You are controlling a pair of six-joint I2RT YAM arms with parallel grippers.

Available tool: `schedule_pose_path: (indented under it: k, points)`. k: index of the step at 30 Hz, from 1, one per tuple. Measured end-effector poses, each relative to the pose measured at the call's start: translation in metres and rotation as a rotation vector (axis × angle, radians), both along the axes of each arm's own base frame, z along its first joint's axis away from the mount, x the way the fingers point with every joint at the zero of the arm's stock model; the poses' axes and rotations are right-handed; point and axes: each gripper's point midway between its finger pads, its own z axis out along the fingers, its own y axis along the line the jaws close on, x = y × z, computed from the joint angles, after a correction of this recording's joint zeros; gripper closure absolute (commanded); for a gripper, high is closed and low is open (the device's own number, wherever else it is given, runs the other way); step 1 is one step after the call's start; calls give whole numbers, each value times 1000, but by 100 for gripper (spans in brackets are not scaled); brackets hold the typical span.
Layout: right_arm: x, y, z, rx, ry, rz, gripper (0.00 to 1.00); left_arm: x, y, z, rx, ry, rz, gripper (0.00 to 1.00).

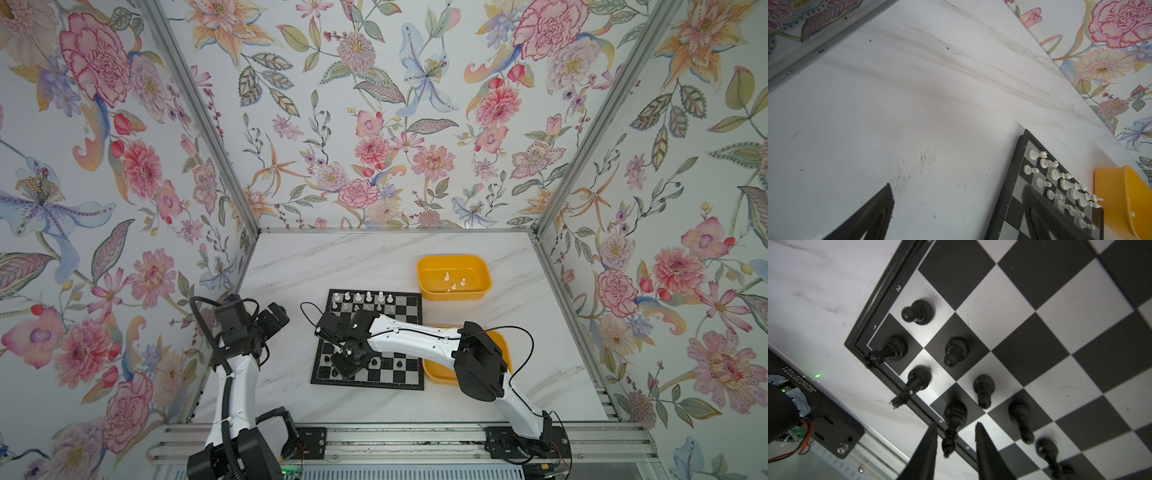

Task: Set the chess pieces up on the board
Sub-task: 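Lower the black piece onto the board's nearest row and open the right gripper, then move the right gripper back over the black-piece tray while left gripper returns over the board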

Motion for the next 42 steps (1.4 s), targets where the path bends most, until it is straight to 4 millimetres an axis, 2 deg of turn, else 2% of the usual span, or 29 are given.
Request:
schedule_pose_path:
  k: [7,12,16,21,25,28,31,34,37,40,42]
  points:
    - [7,6,10,22,-38,7,62,0,-2,0,-8,-3,-8,3]
    - [13,4,11,9,-82,11,59,1,-4,1,-14,-6,-17,1]
    - [18,1,21,13,-131,5,59,1,-4,3,-13,-15,-19,1]
    - [26,-13,54,38,-206,-18,58,1,-12,11,-26,-46,-43,1]
    - [35,-30,99,105,-262,-62,55,4,-30,21,-64,-80,-87,2]
    - [46,-61,130,147,-294,-128,55,7,-51,36,-78,-103,-155,2]
    - [59,-105,142,151,-314,-214,56,14,-75,55,-73,-135,-239,3]
    - [70,-157,133,114,-306,-314,56,16,-105,67,-69,-165,-340,3]
    - [74,-213,111,51,-280,-415,57,11,-145,77,-75,-203,-467,3]
    - [74,-258,94,15,-254,-504,58,4,-183,85,-84,-239,-598,3]
    - [71,-277,86,2,-236,-543,59,-2,-206,87,-85,-243,-681,3]
